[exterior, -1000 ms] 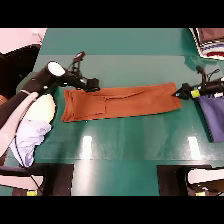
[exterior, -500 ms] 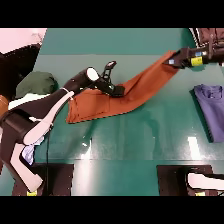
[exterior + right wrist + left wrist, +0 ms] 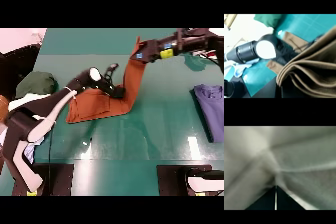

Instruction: Fold the shirts.

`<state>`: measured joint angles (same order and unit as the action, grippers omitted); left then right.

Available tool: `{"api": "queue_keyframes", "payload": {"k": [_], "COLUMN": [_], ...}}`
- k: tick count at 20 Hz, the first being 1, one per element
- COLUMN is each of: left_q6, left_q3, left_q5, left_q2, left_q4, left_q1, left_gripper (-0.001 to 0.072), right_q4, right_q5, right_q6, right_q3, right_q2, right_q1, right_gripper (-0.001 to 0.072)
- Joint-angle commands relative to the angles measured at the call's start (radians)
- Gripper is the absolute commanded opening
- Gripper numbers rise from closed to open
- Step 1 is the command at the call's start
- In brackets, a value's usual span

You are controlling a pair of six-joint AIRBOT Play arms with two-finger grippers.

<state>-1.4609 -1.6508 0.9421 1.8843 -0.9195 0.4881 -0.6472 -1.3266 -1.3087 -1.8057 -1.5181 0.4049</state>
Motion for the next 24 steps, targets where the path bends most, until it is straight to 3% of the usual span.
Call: {"api": "queue_keyframes", "payload": {"k": [1,7,8,9,10,14,18,20,21,23,24], "left_q6": [-0.033,-0.021,-0.021,-0.022,-0.022,-0.021,0.000,0.002,0.002,0.002,0.002], "left_q3": [-0.003,-0.003,-0.003,-0.003,-0.003,-0.003,-0.002,-0.002,-0.002,-0.002,-0.002], "left_q5": [0.059,0.141,0.148,0.156,0.169,0.220,0.261,0.267,0.270,0.270,0.268], "left_q2": [-0.120,-0.463,-0.501,-0.534,-0.560,-0.595,-0.594,-0.594,-0.594,-0.594,-0.594], "left_q4": [-0.154,-0.355,-0.363,-0.363,-0.363,-0.363,-0.355,-0.354,-0.349,-0.346,-0.344], "left_q1": [-0.113,-0.447,-0.491,-0.532,-0.564,-0.620,-0.620,-0.620,-0.620,-0.620,-0.620], "left_gripper": [0.0025,0.0027,0.0026,0.0027,0.0027,0.0027,0.0027,0.0027,0.0027,0.0027,0.0027], "right_q4": [0.002,-0.002,-0.002,-0.001,-0.003,-0.095,-0.276,-0.294,-0.288,-0.248,-0.197], "right_q5": [0.066,0.266,0.279,0.278,0.255,0.121,0.142,0.177,0.193,0.194,0.194], "right_q6": [-0.003,0.027,0.030,0.034,0.034,0.022,-0.056,-0.088,-0.101,-0.114,-0.113], "right_q3": [-0.058,-0.231,-0.263,-0.271,-0.258,-0.102,0.175,0.319,0.376,0.451,0.470], "right_q2": [-0.056,-0.302,-0.349,-0.377,-0.386,-0.308,-0.148,-0.090,-0.079,-0.096,-0.123], "right_q1": [0.119,0.423,0.456,0.476,0.484,0.404,0.238,0.136,0.088,0.008,-0.023], "right_gripper": [0.0019,0.0033,0.0182,0.0400,0.0511,0.0496,0.0495,0.0502,0.0514,0.0622,0.0625]}}
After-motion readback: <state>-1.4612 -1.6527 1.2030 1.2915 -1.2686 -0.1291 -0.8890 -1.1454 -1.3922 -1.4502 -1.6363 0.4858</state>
